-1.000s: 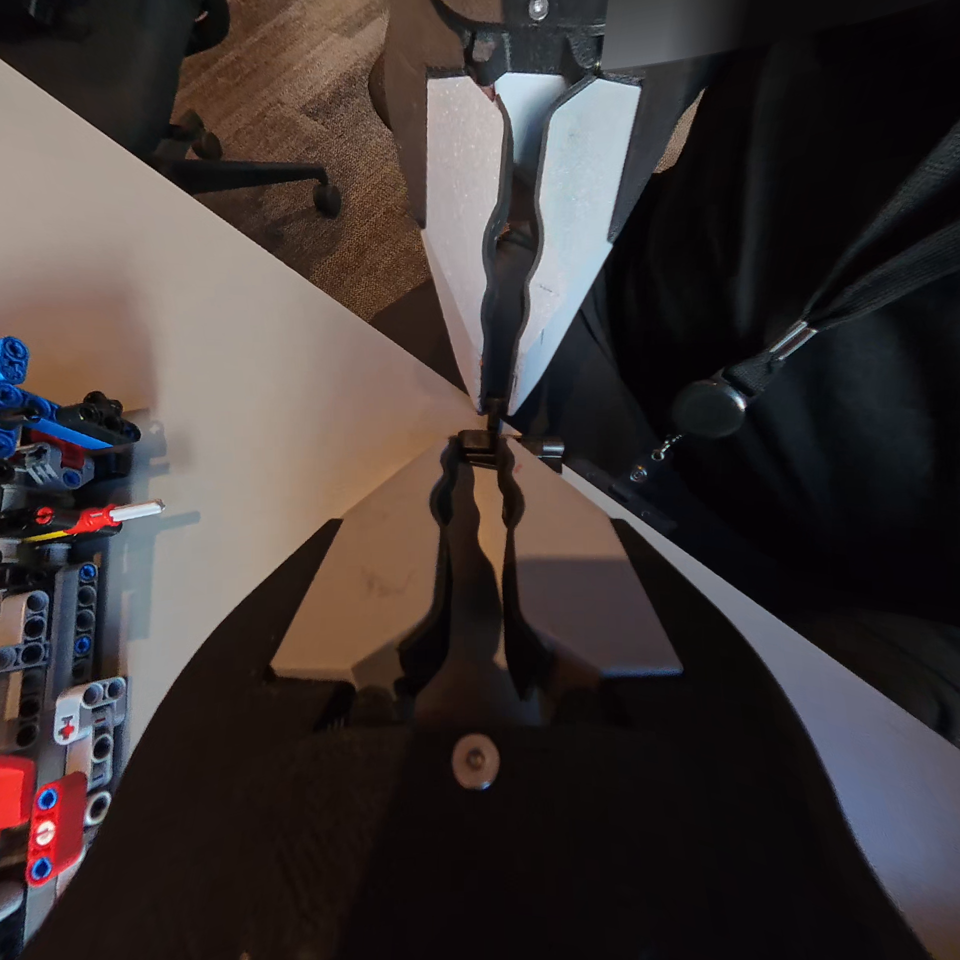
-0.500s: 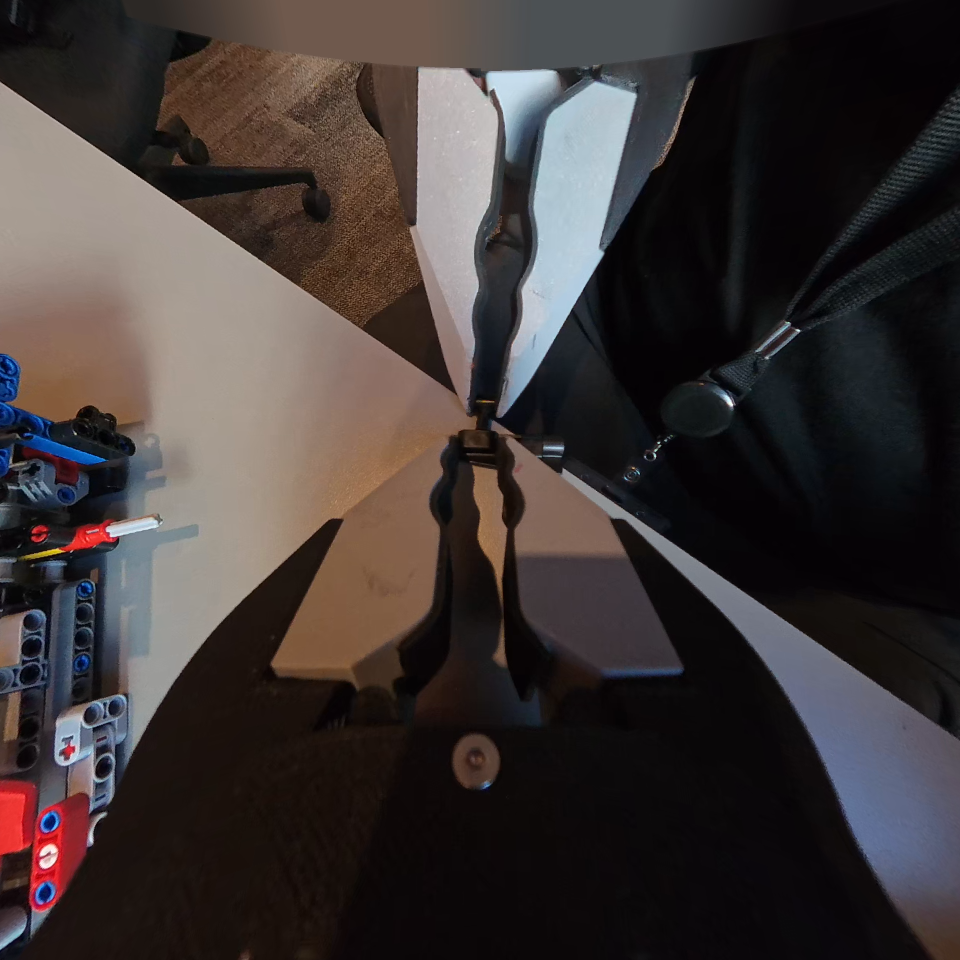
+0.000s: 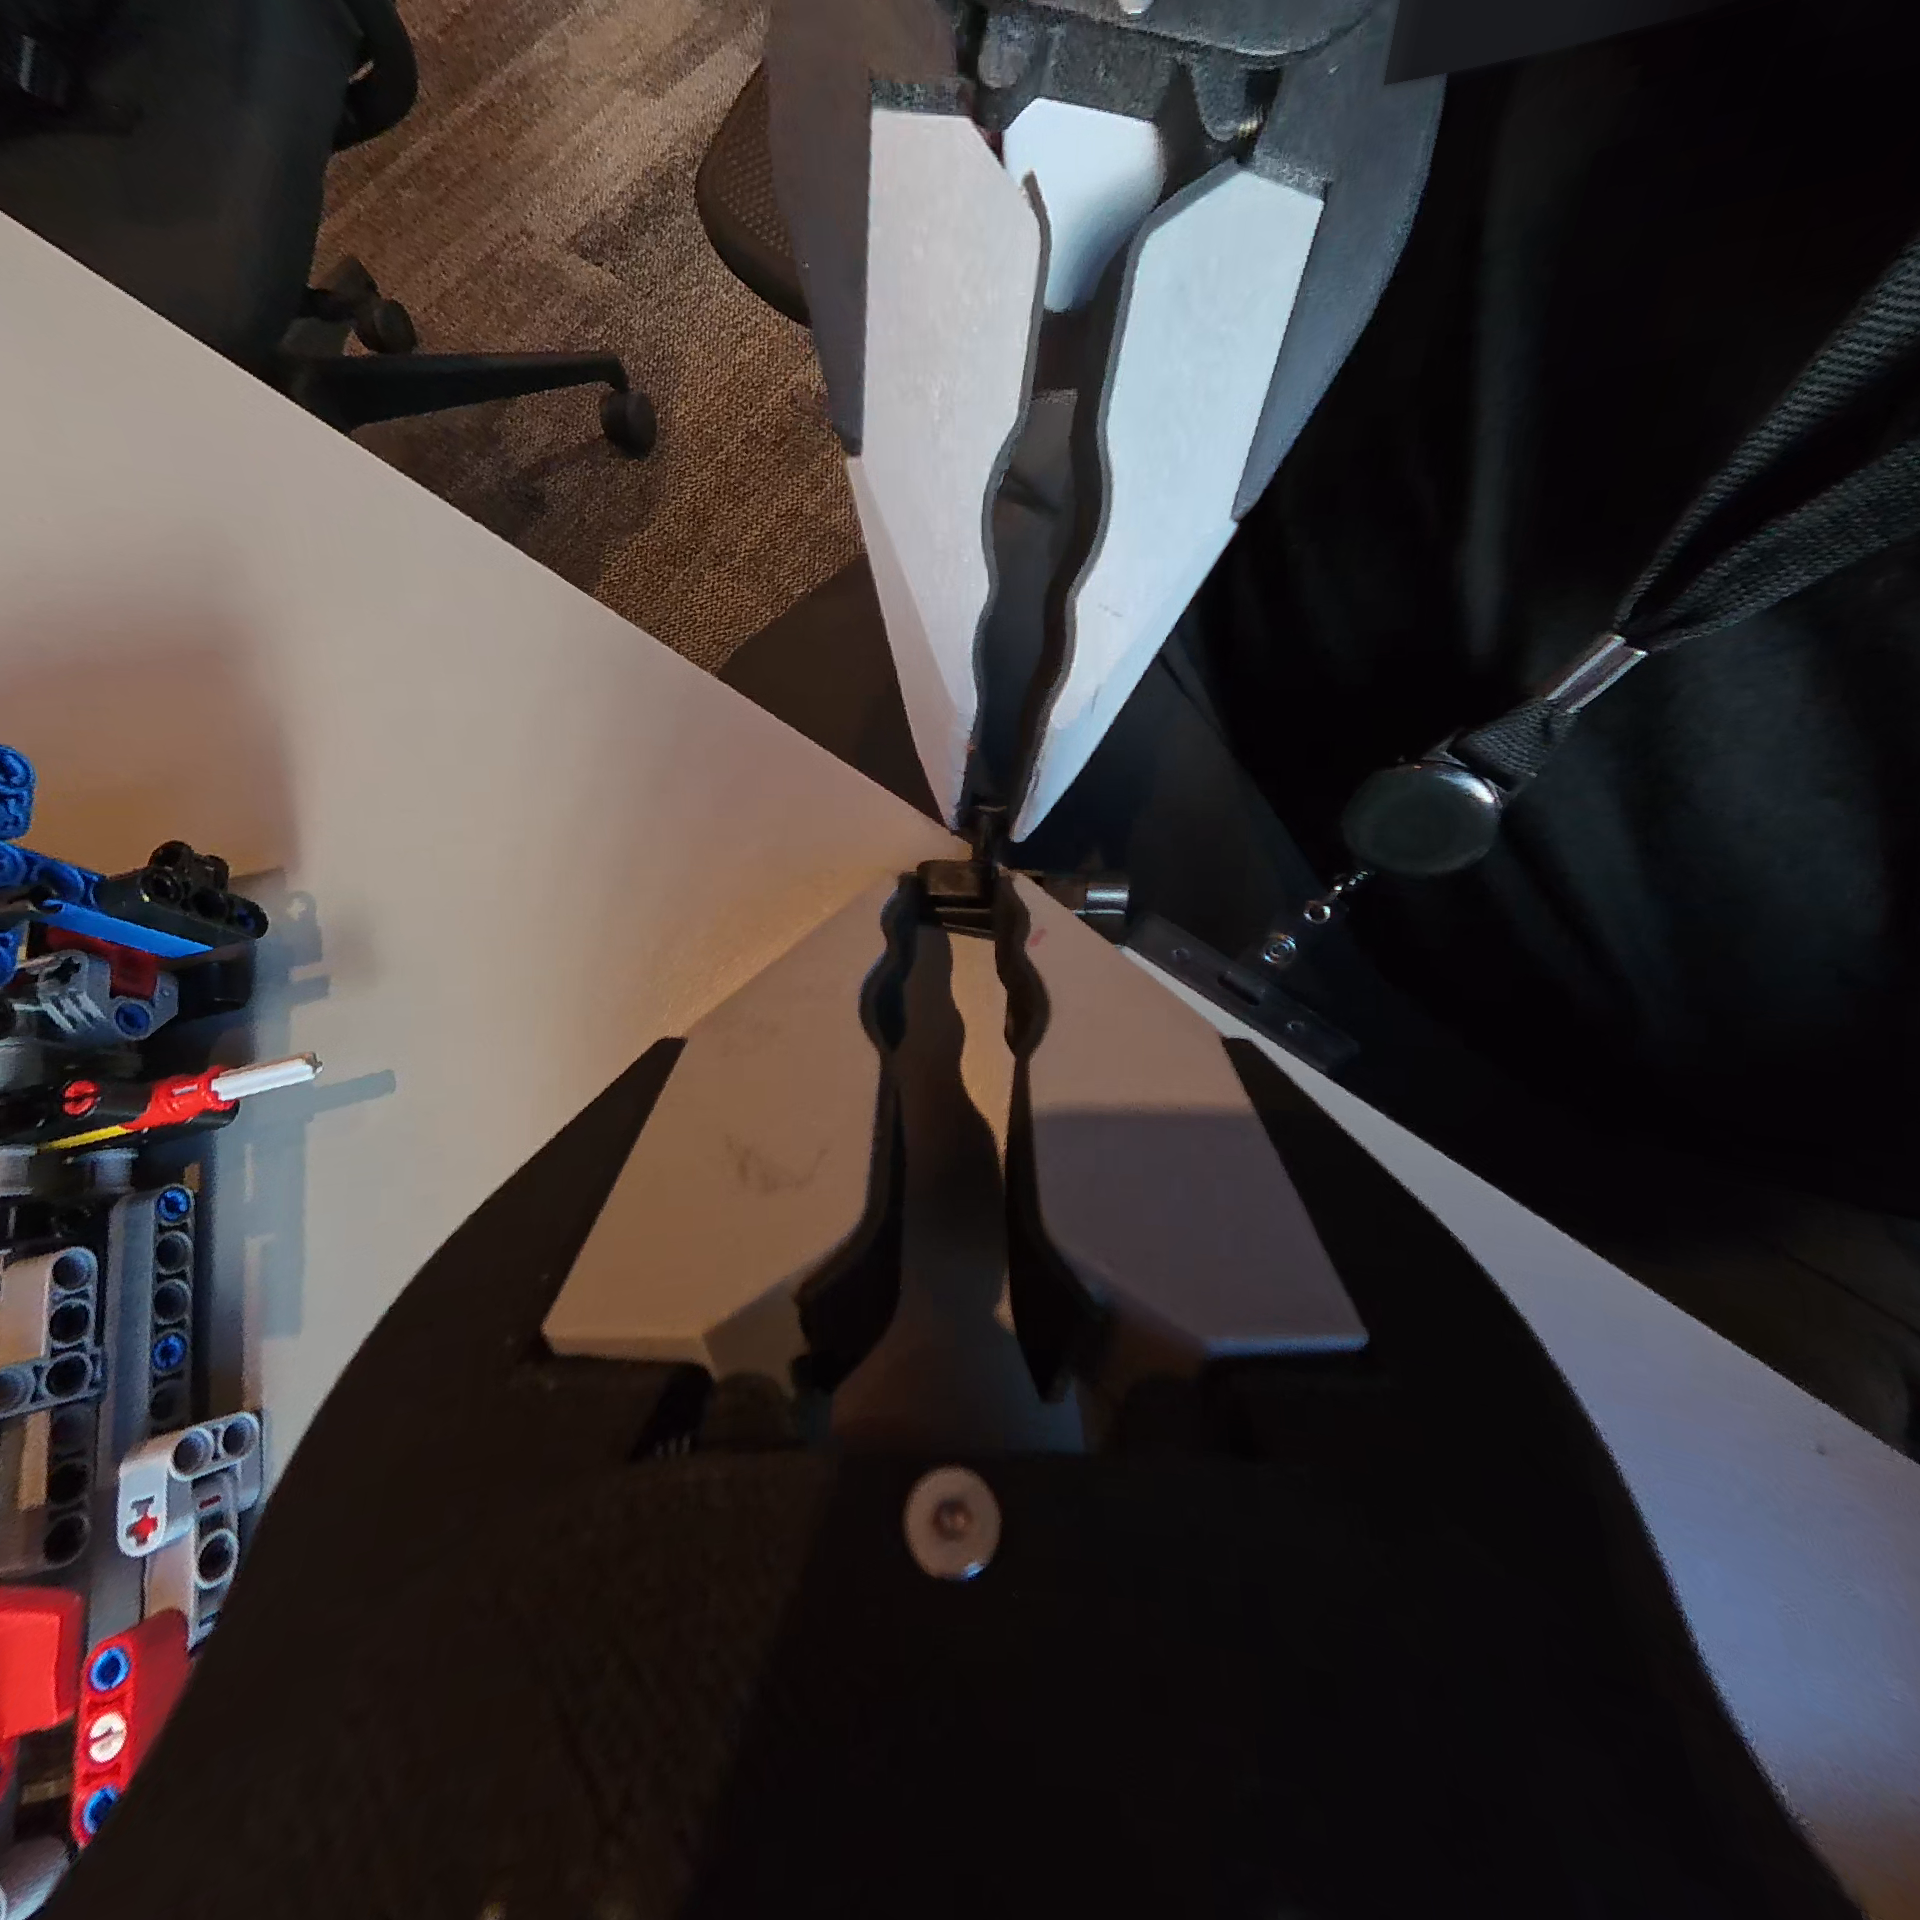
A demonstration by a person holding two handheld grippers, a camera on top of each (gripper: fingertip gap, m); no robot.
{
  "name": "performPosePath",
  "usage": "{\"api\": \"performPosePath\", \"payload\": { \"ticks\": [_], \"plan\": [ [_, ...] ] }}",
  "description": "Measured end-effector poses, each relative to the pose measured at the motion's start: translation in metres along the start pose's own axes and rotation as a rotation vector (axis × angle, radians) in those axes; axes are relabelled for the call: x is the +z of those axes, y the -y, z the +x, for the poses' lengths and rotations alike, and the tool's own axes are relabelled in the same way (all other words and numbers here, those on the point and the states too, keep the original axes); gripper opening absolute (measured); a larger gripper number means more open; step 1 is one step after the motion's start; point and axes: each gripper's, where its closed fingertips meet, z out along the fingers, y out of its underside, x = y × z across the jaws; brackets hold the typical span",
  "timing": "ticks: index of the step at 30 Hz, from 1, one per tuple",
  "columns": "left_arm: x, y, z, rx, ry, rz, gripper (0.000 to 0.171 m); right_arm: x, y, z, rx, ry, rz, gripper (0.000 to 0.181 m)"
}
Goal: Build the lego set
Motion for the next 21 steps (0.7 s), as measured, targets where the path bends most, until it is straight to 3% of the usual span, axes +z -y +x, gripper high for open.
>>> {"api": "performPosePath", "payload": {
  "ticks": [21],
  "plan": [
    [0.0002, 0.0000, 0.0012, 0.002, -0.010, -0.001, 0.012, -0.0018, 0.0032, 0.0003, 0.075, 0.015, 0.065, 0.004]
  ]
}}
